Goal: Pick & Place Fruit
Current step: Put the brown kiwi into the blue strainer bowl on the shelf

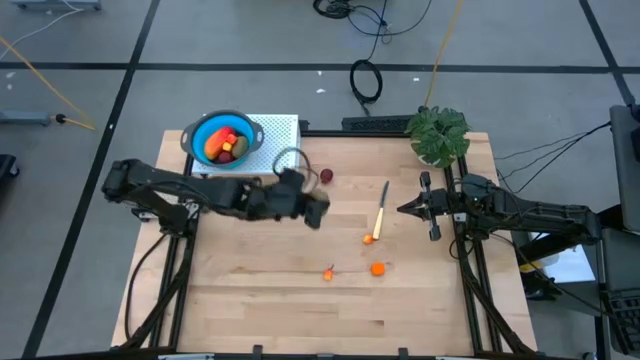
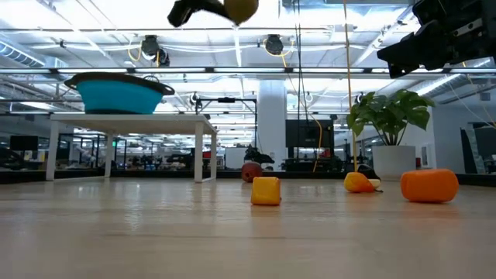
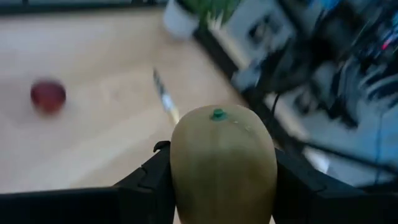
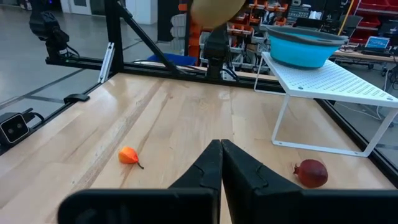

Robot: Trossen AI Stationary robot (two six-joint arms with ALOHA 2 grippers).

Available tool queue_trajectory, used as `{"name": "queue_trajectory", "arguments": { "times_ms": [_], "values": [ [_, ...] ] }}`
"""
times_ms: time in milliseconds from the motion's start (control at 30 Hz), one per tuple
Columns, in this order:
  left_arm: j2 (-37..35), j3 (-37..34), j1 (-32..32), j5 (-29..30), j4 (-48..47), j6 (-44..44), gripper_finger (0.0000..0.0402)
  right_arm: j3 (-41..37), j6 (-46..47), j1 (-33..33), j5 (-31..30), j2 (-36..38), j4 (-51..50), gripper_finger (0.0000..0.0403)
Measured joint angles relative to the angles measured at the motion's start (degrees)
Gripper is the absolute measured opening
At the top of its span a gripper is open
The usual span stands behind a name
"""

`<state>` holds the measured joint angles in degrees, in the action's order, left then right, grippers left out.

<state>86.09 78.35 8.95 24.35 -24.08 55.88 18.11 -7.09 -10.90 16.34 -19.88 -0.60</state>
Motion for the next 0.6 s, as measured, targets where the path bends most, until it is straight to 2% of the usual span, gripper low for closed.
{"name": "queue_trajectory", "arguments": {
  "times_ms": [333,467,600],
  "values": [
    [-4.60,0.11,-5.19,4.42,15.23,-3.74,0.0185,0.02,-0.01,0.00,-0.01,0.00,0.50,0.0000],
    [-5.66,0.11,-6.87,5.29,17.46,-8.37,0.0185,0.02,-0.11,0.00,0.00,0.00,0.72,0.0000],
    [-6.82,0.04,-8.13,10.94,15.05,-16.69,0.0185,0.02,-0.31,0.00,0.00,0.00,0.72,0.0000]
  ]
}}
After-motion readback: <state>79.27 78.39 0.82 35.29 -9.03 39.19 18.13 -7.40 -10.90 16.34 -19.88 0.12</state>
